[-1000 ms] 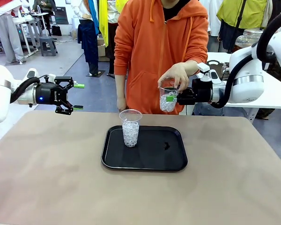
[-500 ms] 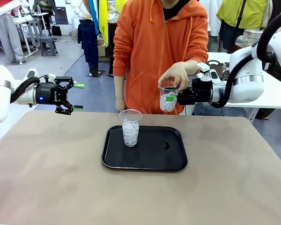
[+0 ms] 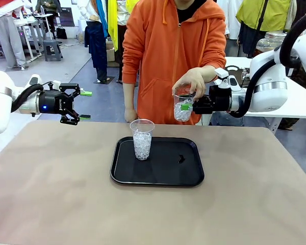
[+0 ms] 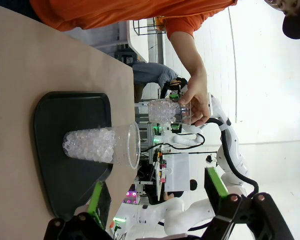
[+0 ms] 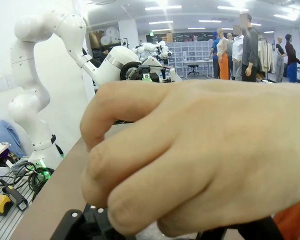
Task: Pour the drink into the iced cup.
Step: Open the gripper to release the iced cup you were holding.
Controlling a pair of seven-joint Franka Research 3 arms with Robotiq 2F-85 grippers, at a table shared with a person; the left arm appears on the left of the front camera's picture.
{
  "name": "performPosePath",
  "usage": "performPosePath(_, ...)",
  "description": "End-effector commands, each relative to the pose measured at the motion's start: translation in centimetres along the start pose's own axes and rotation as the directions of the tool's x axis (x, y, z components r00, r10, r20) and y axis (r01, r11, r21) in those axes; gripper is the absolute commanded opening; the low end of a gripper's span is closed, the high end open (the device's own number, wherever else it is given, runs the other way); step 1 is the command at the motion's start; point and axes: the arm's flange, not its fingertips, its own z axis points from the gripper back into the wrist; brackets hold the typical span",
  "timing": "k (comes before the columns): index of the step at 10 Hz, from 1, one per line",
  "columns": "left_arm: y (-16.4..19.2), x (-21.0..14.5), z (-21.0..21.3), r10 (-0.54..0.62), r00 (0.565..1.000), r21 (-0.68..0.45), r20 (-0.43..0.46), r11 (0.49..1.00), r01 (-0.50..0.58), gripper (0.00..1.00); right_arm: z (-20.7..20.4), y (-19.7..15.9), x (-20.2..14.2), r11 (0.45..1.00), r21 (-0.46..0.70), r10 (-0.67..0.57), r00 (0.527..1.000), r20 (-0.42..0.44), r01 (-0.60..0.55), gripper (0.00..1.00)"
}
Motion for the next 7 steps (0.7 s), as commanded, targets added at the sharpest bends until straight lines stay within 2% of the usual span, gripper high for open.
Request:
performPosePath(1, -0.1, 0.0, 0.0, -0.01, 1.0, -0.004, 0.006, 1.0, 0.01, 1.0, 0.3, 0.0, -0.1, 1.0, 0.004, -0.007, 1.0, 0.005, 0.007, 1.0)
performPosePath(5, -0.1, 0.0, 0.0, -0.01, 1.0, -0.004, 0.006, 1.0, 0.01, 1.0, 3.5, -0.1, -1.3, 0.999, -0.016, -0.042, 0.999, -0.005, 0.041, 1.0)
performPosePath(7, -0.1, 0.0, 0.0, -0.01, 1.0, -0.004, 0.006, 1.0, 0.01, 1.0, 5.8, 0.6, -2.7, 1.0, -0.014, -0.02, 1.0, -0.006, 0.02, 1.0)
